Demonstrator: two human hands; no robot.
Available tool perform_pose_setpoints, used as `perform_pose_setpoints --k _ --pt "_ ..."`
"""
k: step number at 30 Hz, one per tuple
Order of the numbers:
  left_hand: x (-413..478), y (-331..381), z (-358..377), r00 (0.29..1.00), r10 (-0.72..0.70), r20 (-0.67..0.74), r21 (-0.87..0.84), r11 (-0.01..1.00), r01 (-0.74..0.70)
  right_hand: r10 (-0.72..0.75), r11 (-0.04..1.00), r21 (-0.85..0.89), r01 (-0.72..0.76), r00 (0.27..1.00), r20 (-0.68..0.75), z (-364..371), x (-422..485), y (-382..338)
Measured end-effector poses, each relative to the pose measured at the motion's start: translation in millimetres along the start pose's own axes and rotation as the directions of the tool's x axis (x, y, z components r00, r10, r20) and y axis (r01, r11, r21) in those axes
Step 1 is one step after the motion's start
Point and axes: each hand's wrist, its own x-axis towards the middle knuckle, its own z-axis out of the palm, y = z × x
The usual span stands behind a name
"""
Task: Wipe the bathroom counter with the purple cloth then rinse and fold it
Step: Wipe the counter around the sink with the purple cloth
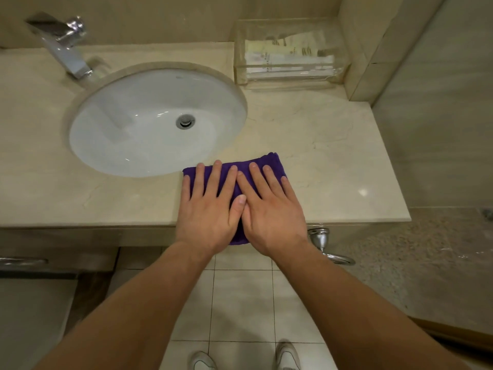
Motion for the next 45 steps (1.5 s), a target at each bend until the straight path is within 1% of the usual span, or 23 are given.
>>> perform_pose_setpoints --k 14,21,26,31,35,40,45 --pt "12 82 -1 0.997 0.075 0.035 -0.019 0.997 -0.075 0.081 0.996 -0.029 -0.082 0.996 -0.032 -13 -31 74" --pt "5 124 0 0.989 0.146 0.029 -0.073 0.987 -0.144 0.170 0.985 -0.018 -0.172 0.982 -0.083 -13 -63 105" --pt "11 118 1 0.987 0.158 0.013 -0.103 0.982 -0.156 0.211 0.977 -0.005 -0.212 0.973 -0.094 -9 -56 100" --pt "22 111 0 0.992 0.121 0.014 -0.112 0.987 -0.119 0.215 0.976 -0.024 -0.218 0.972 -0.095 -9 -40 94" --pt "32 104 1 0.993 0.118 0.007 -0.108 0.987 -0.116 0.225 0.972 -0.040 -0.230 0.968 -0.113 -9 -27 89" --pt "42 99 -1 0.994 0.110 0.029 -0.112 0.988 -0.106 0.224 0.971 -0.054 -0.232 0.967 -0.125 -9 -16 87" --pt "56 91 -5 0.989 0.126 0.071 -0.115 0.986 -0.118 0.254 0.963 -0.058 -0.262 0.960 -0.115 -13 0 82"
